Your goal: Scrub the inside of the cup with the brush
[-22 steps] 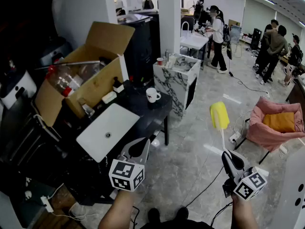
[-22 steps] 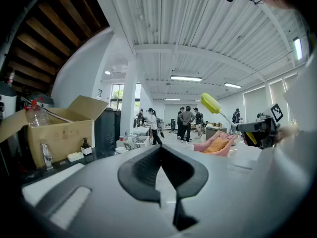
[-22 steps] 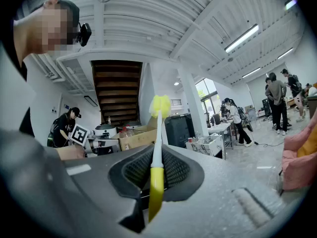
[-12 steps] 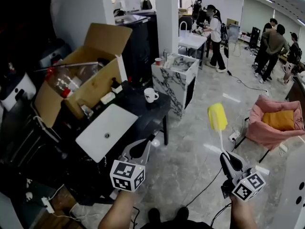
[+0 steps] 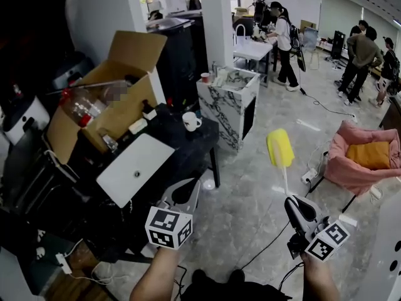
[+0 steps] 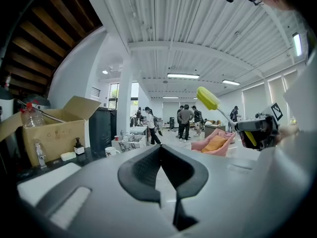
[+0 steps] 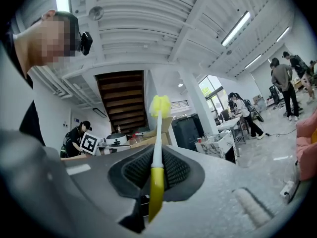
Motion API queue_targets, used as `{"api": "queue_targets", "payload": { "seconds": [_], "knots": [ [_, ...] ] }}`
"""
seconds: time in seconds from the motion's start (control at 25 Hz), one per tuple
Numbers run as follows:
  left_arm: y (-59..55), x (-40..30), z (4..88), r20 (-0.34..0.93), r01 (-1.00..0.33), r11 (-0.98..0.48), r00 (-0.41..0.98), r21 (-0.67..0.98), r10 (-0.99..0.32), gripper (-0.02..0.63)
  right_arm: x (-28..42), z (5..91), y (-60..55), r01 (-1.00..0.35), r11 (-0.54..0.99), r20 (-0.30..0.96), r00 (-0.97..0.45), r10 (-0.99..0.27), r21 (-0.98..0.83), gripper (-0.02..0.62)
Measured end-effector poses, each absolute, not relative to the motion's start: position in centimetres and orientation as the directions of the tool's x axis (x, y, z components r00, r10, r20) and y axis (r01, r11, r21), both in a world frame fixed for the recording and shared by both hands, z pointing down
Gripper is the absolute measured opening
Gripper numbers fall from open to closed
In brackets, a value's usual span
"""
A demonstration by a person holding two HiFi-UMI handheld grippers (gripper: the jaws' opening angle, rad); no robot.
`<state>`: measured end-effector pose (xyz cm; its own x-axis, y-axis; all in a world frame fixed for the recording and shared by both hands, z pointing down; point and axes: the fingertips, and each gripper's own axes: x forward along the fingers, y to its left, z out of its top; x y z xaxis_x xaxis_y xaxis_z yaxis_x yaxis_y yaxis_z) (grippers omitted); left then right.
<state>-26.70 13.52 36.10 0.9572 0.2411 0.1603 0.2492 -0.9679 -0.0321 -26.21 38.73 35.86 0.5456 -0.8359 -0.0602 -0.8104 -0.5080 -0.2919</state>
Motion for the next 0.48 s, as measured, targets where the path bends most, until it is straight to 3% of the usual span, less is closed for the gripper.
{"api": "queue_targets", "payload": {
  "seconds": [0.48],
  "knots": [
    [16.0, -23.8, 36.7, 0.158, 0.214, -0.977, 0.965, -0.009, 0.210, 0.020, -22.6, 37.5, 41.7, -0.817, -0.439, -0.075, 0.499, -0.864, -0.374, 0.043]
  ]
}}
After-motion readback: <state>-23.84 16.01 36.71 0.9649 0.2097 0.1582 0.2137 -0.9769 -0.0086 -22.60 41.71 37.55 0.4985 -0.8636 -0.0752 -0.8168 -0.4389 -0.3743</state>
